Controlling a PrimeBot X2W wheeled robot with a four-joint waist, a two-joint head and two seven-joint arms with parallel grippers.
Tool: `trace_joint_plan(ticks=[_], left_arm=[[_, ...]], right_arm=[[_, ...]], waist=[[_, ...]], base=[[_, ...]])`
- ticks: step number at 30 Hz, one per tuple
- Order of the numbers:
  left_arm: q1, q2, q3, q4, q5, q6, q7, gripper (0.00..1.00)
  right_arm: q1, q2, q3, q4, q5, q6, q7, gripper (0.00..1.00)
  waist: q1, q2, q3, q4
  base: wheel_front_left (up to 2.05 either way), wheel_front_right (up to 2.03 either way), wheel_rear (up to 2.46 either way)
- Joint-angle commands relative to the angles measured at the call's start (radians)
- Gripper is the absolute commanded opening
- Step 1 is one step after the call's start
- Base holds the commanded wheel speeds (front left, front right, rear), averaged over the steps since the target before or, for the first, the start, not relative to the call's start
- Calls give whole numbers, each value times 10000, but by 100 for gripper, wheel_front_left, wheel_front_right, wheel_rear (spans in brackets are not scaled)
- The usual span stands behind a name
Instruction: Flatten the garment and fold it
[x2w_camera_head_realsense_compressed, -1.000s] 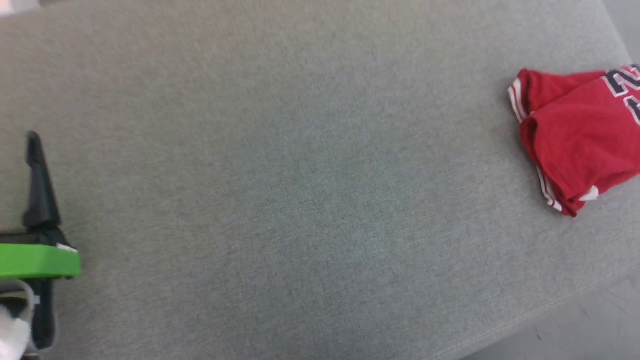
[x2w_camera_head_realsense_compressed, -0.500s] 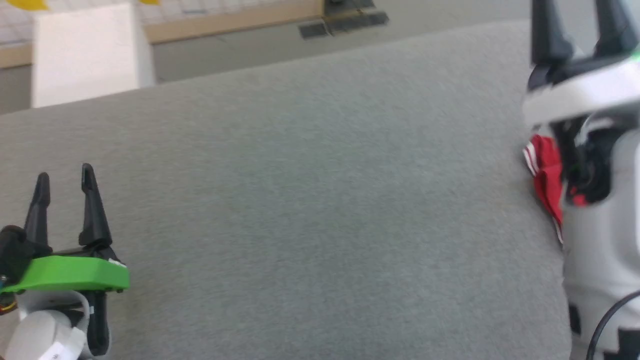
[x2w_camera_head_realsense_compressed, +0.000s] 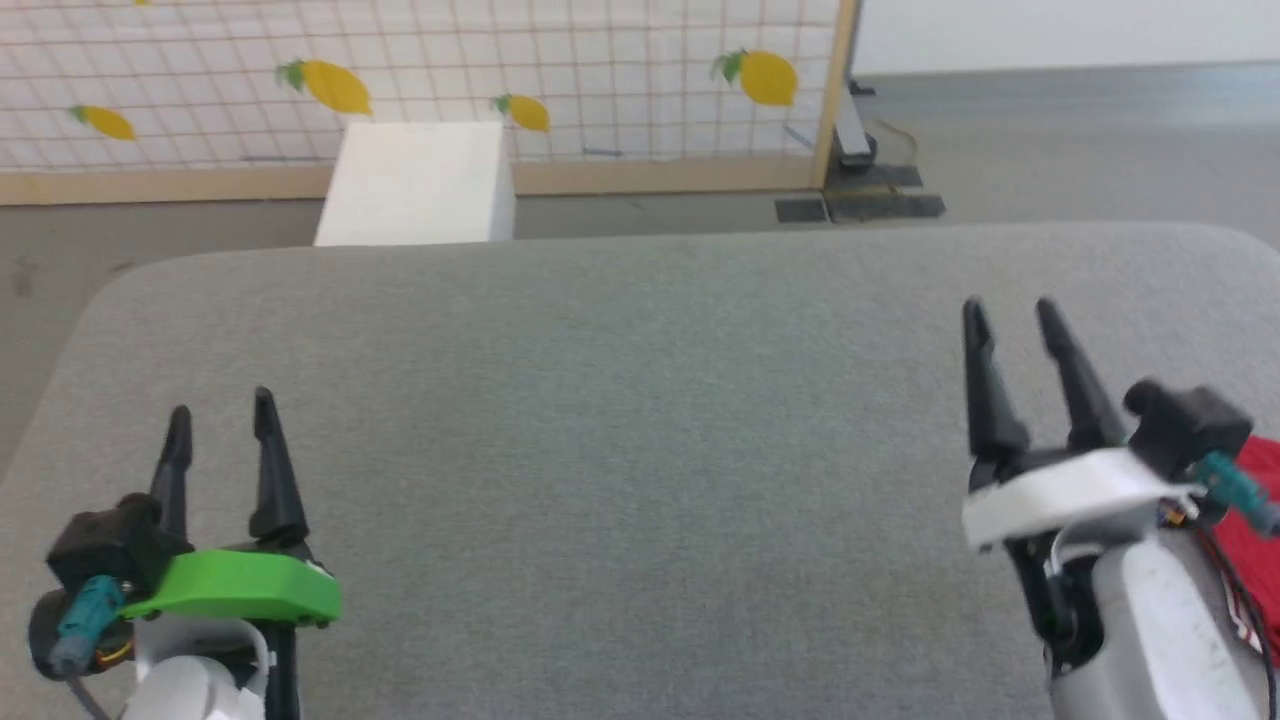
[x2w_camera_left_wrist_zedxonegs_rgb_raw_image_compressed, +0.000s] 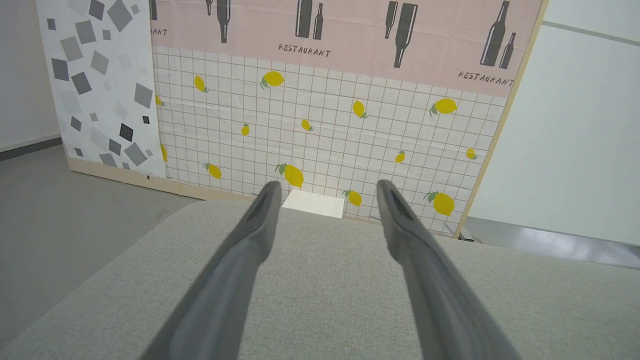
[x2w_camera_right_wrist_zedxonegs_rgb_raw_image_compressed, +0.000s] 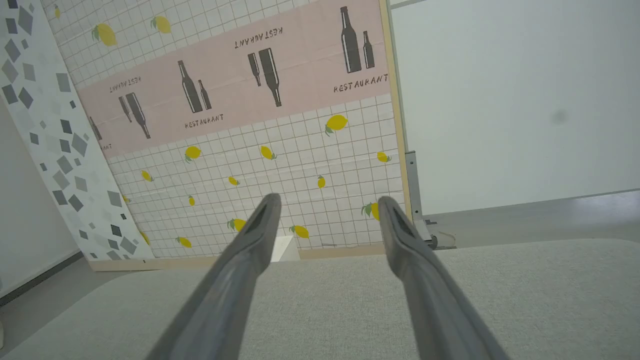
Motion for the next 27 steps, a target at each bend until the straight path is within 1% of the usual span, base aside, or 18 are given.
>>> trace_joint_plan(ticks=[1, 4, 6, 12, 16, 22, 27], left_arm=[[125, -115, -68, 72, 127, 0, -67, 100], [148, -281, -167, 225, 124, -122, -70, 100], [178, -327, -250, 425, 236, -120, -72, 100], [194, -475, -640, 982, 559, -274, -74, 100], [152, -528, -690, 1283, 703, -330, -74, 100], [78, -636, -716, 1701, 531, -563, -75, 100], [-51, -637, -760, 1875, 588, -618, -75, 100]], right_arm=[[258, 11, 89, 91, 26, -13, -123, 100], [574, 11, 255, 262, -295, -13, -209, 100], [774, 11, 333, 361, -457, -13, -243, 100], [1212, 12, 474, 516, -705, -13, -282, 100], [1369, 12, 465, 521, -713, -13, -289, 100], [1428, 12, 375, 507, -582, -13, -295, 100], [1386, 12, 380, 521, -556, -13, -312, 100]], waist=[[1, 0, -309, 323], [1, 0, -315, 305], [1, 0, -321, 290], [1, 0, -272, 238], [1, 0, -211, 221], [1, 0, -163, 164], [1, 0, -124, 155]], base=[[0, 0, 0], [0, 0, 0], [0, 0, 0], [0, 0, 0], [0, 0, 0], [0, 0, 0], [0, 0, 0]])
